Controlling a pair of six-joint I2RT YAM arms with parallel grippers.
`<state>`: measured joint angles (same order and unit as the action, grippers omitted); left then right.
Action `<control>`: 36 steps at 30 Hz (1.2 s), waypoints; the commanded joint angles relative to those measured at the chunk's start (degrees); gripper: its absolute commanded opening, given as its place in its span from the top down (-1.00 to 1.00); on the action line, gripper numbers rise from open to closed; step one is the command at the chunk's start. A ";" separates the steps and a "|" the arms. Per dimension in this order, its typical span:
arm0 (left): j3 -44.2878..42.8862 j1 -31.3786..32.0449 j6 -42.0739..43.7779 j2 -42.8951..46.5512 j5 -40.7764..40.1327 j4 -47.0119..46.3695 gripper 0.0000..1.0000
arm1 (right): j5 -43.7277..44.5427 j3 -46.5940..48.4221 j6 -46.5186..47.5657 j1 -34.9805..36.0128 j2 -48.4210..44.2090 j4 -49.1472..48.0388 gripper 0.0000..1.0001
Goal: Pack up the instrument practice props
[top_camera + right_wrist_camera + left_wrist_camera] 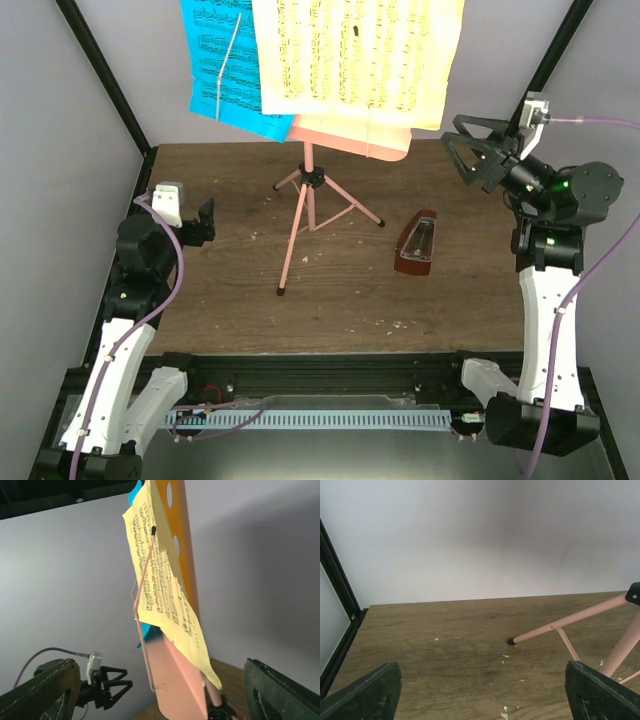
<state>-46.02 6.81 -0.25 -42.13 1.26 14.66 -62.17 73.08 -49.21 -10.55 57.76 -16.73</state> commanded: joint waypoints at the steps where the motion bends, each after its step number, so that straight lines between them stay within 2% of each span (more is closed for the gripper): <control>1: -0.07 0.21 -0.63 0.64 0.59 -1.36 -0.81 | -0.69 3.87 4.65 3.14 2.38 4.68 -0.73; 15: -0.12 0.20 -0.67 0.67 0.95 -1.38 -0.81 | 1.58 9.15 10.36 8.78 6.97 9.42 -0.26; 25: -0.12 0.21 -0.80 0.64 1.05 -1.38 -0.81 | 2.42 13.82 11.85 10.70 9.09 10.45 0.18; 36: -0.17 0.22 -0.80 0.60 1.38 -1.38 -0.81 | 5.18 20.43 13.96 13.49 13.20 12.50 0.37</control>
<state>-46.02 6.81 -0.78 -42.04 1.80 14.63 -58.26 89.71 -36.29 1.65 70.37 -4.95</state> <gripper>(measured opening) 0.905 0.328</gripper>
